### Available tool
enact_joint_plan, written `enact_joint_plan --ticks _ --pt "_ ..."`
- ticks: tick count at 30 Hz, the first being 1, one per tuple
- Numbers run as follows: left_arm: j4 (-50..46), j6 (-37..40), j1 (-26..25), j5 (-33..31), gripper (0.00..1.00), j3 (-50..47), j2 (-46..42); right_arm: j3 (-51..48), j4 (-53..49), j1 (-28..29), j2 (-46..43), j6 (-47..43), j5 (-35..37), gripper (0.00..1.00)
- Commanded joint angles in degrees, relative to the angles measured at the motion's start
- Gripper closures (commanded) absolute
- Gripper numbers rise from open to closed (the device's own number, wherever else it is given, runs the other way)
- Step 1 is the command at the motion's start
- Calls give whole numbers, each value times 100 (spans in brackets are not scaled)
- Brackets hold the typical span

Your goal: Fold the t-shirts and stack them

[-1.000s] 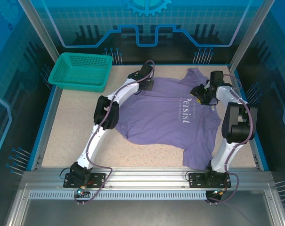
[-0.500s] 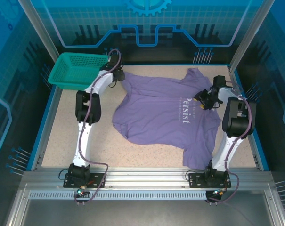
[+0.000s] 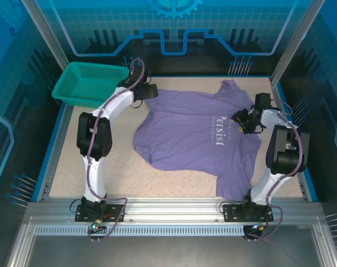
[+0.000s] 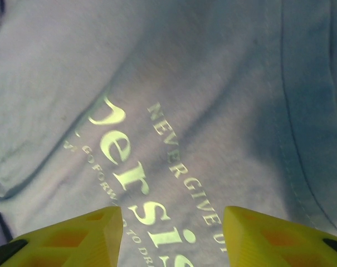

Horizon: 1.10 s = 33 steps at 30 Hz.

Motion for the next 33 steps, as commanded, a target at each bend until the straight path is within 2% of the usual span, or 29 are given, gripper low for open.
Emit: enact_joint_plan --ticks 1,6,10,13,18,21,25,30,33 --pt "312 -463 -29 485 24 -639 -207 -232 61 -71 -254 3 -64 48" --pt "334 -755 160 972 24 -732 49 -302 64 -68 -358 -34 -115 48" --pt "231 -724 287 1117 33 -486 397 -275 60 -79 -342 -77 -119 48" --pt "352 -700 367 1344 45 -329 624 -280 81 -85 -301 -78 -105 48" --pt "169 -614 403 1615 50 133 1024 -264 58 -115 -124 -35 -48 49" --pt "261 -507 430 1552 71 225 1113 -272 68 -173 -45 -30 33 49" --pt "-116 -141 499 1205 98 691 1398 -212 16 -284 76 -8 201 50" --pt "-38 134 623 567 100 716 1388 92 -146 -338 435 -9 430 50" --pt "-305 280 671 136 100 1050 1558 365 -285 -352 722 -35 482 50"
